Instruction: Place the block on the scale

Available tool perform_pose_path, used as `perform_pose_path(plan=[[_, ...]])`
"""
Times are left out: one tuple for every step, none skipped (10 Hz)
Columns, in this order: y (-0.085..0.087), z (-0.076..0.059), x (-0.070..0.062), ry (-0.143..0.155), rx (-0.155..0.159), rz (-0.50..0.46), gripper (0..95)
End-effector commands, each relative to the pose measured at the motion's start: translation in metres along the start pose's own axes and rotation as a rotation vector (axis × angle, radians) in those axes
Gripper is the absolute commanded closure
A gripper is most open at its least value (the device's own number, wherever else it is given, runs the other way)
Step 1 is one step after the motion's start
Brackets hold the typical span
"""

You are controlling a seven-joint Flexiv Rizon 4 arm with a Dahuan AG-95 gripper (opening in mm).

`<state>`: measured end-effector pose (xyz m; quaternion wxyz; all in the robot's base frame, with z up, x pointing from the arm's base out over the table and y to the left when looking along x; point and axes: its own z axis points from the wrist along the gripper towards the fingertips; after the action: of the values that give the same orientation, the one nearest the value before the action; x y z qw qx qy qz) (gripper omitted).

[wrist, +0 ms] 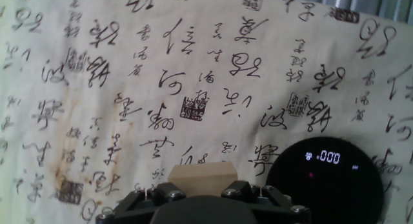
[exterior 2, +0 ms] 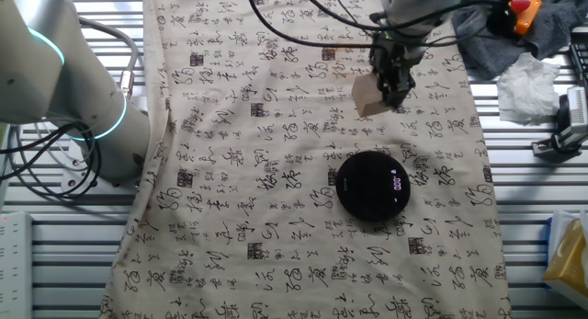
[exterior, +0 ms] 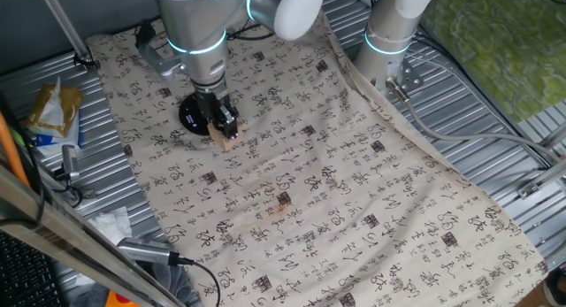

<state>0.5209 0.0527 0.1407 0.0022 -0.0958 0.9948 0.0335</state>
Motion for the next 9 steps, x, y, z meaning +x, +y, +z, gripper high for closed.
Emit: perform_pose_path(plan=[[0.0002, -0.0009, 0.001, -0.008, -0.014, 0.028, 95.0], [0.0002, -0.0009, 0.001, -0.015, -0.022, 0.031, 95.0], [0.0002, -0.0009, 0.001, -0.02, -0.029, 0.036, 95.0], [0.0002, -0.0009, 0.001, -0.021, -0.03, 0.039, 95.0], [0.0002, -0.0009, 0.001, -0.015, -0.017, 0.033, 95.0], [0.0002, -0.0009, 0.001, -0.01, 0.001, 0.02, 95.0], [0.0002, -0.0009, 0.001, -0.008, 0.004, 0.011, 95.0], [-0.0011, -0.0012, 0.0009, -0.008, 0.0, -0.004, 95.0], [-0.0064, -0.0016, 0.0003, -0.006, 0.001, -0.012, 95.0]])
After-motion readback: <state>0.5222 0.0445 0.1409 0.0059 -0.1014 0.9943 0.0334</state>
